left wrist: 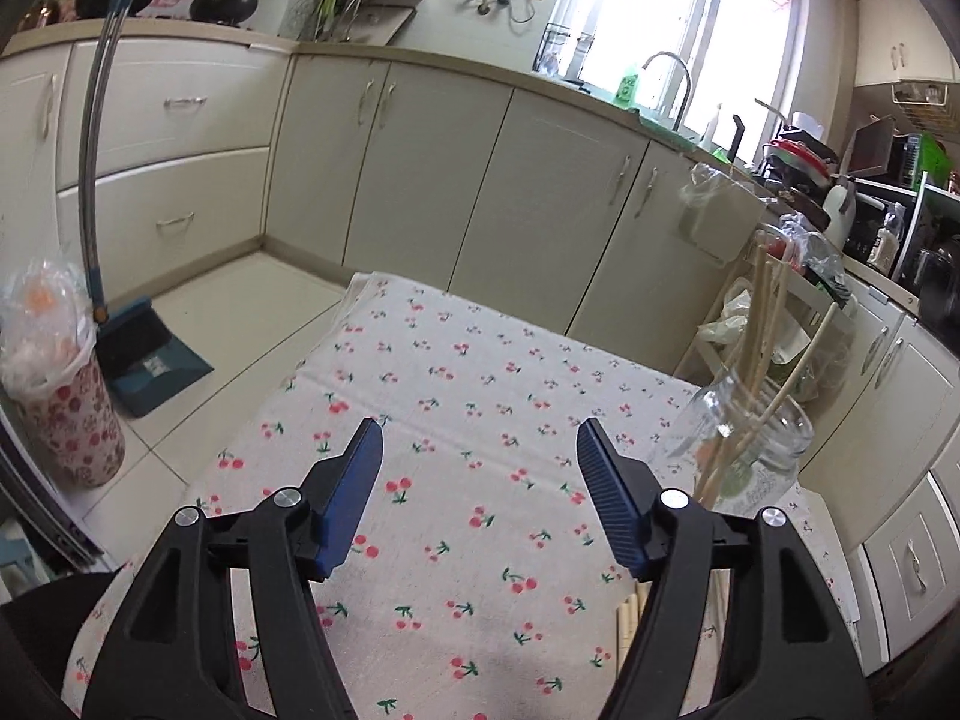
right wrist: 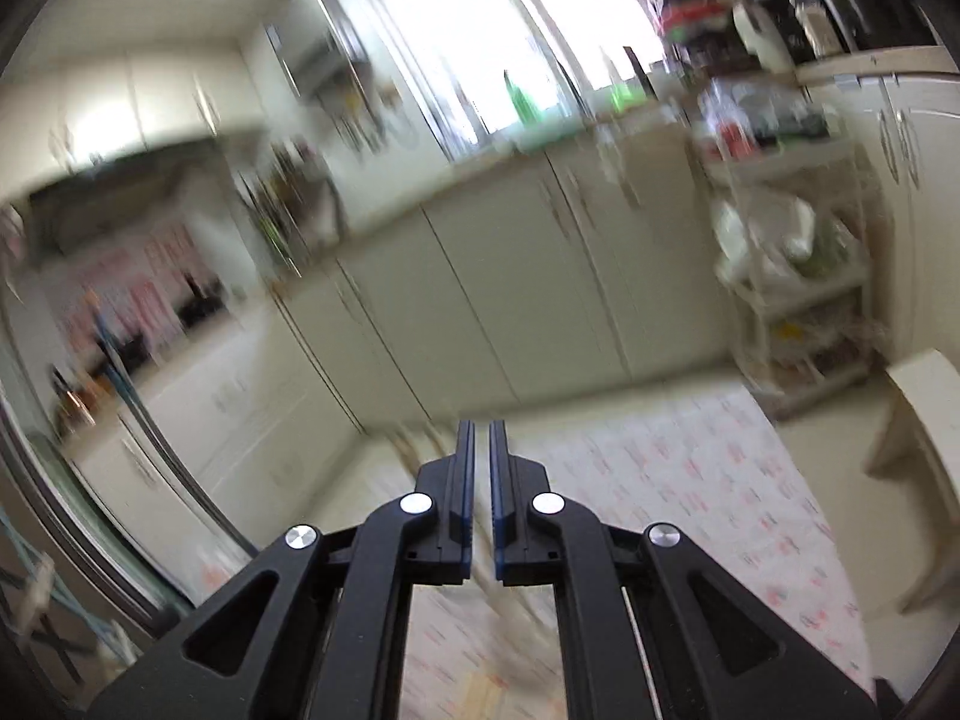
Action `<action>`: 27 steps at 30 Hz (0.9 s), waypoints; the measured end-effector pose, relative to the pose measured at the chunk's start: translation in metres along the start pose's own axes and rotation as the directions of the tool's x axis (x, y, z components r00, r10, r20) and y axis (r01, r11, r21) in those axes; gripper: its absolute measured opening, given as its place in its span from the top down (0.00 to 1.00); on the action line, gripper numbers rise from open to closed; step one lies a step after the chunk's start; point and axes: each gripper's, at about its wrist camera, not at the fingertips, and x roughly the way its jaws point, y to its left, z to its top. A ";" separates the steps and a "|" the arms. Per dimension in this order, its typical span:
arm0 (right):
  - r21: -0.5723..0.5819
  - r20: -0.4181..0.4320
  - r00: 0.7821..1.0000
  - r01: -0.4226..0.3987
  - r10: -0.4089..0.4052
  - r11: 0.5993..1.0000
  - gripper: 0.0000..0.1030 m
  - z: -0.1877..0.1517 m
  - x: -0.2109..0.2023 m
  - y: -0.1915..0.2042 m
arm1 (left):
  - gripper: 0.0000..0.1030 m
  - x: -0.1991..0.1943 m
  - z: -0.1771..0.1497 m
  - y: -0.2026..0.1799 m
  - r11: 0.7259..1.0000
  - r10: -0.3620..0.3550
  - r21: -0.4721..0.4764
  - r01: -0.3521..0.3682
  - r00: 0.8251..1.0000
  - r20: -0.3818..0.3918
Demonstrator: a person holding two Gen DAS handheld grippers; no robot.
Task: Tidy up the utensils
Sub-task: 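Open the left gripper to leave the stick in the jar and withdraw, then lift the right gripper's stick toward the jar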
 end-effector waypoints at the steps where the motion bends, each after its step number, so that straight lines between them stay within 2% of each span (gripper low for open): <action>1: 0.002 -0.063 0.998 0.033 -0.032 0.999 0.82 -0.011 0.011 -0.008 | 0.38 0.002 -0.001 0.003 1.000 -0.001 -0.011 0.001 1.000 -0.010; 3: 0.006 -0.153 0.984 0.089 -0.088 0.996 0.76 -0.031 0.031 -0.023 | 0.36 0.005 0.000 0.005 0.999 -0.002 -0.032 0.001 1.000 -0.011; 5: -0.036 -0.210 0.967 0.139 -0.143 0.990 0.76 -0.051 0.052 -0.033 | 0.34 0.008 0.000 0.007 0.999 -0.005 -0.048 0.004 1.000 -0.017; 7: -0.033 -0.247 0.954 0.166 -0.169 0.986 0.76 -0.060 0.073 -0.044 | 0.33 0.009 -0.002 0.009 0.998 -0.006 -0.061 0.005 1.000 -0.022; 10: -0.059 -0.252 0.949 0.178 -0.187 0.982 0.76 -0.062 0.095 -0.049 | 0.32 0.010 -0.003 0.010 0.998 -0.008 -0.070 0.006 1.000 -0.028; 17: -0.111 -0.304 0.937 0.144 -0.171 0.983 0.77 -0.056 0.134 -0.054 | 0.30 0.014 -0.005 0.010 0.997 -0.009 -0.073 0.005 0.999 -0.045; 23: -0.220 -0.390 0.904 0.093 -0.175 0.971 0.77 -0.063 0.157 -0.059 | 0.29 0.014 -0.006 0.009 0.997 -0.009 -0.072 0.006 0.999 -0.048; 27: -0.263 -0.399 0.904 0.050 -0.156 0.964 0.73 -0.062 0.157 -0.060 | 0.29 0.015 -0.007 0.008 0.998 -0.008 -0.066 0.005 0.999 -0.051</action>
